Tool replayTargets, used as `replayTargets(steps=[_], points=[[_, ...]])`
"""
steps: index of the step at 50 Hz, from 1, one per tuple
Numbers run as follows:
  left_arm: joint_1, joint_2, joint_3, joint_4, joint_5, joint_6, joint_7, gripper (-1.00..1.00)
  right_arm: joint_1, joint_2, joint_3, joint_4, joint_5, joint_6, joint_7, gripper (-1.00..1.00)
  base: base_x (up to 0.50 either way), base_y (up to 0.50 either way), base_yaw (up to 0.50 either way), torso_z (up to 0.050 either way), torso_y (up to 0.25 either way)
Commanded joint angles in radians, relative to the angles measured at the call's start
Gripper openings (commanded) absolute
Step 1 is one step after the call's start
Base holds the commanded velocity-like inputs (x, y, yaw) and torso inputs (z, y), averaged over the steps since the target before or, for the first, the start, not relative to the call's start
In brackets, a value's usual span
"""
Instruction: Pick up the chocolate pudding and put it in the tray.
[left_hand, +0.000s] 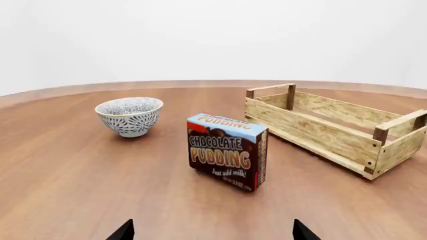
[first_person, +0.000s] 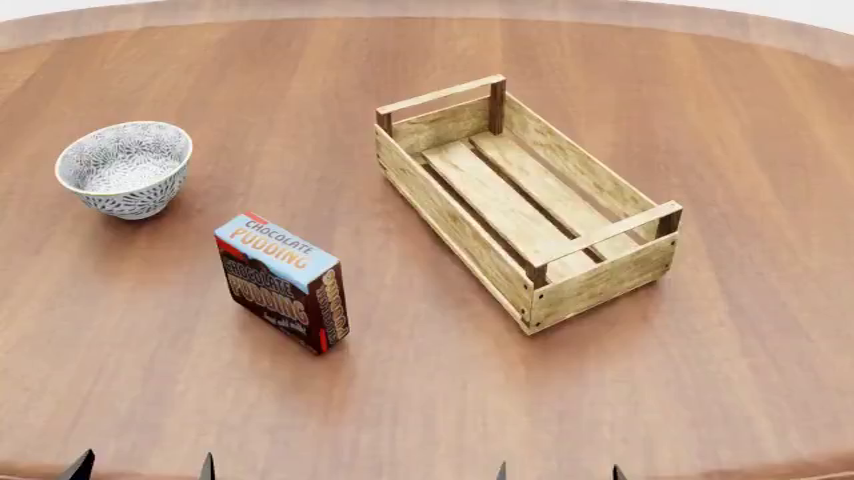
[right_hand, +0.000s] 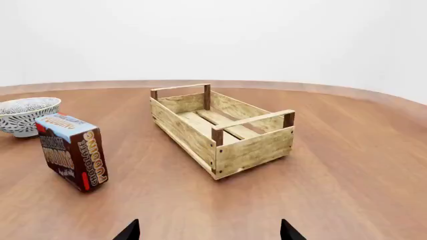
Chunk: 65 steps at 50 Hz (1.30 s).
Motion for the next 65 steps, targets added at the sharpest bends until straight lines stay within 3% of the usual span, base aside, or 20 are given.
replayTargets(steps=[1, 21, 65], points=[[-0.001, -0.027, 0.03, -0.003, -0.027, 0.002, -0.03, 1.0, 0.003, 0.052, -0.063, 0.007, 0.052, -0.007, 0.062, 1.0, 0.0, 0.0, 0.0, 0.0, 0.0], [0.015, -0.074, 0.041, 0.158, -0.095, -0.052, -0.075, 1.0, 0.042, 0.092, -0.102, -0.099, 0.026, 0.031, 0.111, 1.0, 0.1, 0.03, 0.0, 0.0, 0.0], [0.027, -0.125, 0.105, 0.15, -0.133, -0.021, -0.122, 1.0, 0.045, 0.135, -0.137, -0.111, 0.087, 0.029, 0.151, 1.0, 0.31, 0.16, 0.0, 0.0, 0.0]])
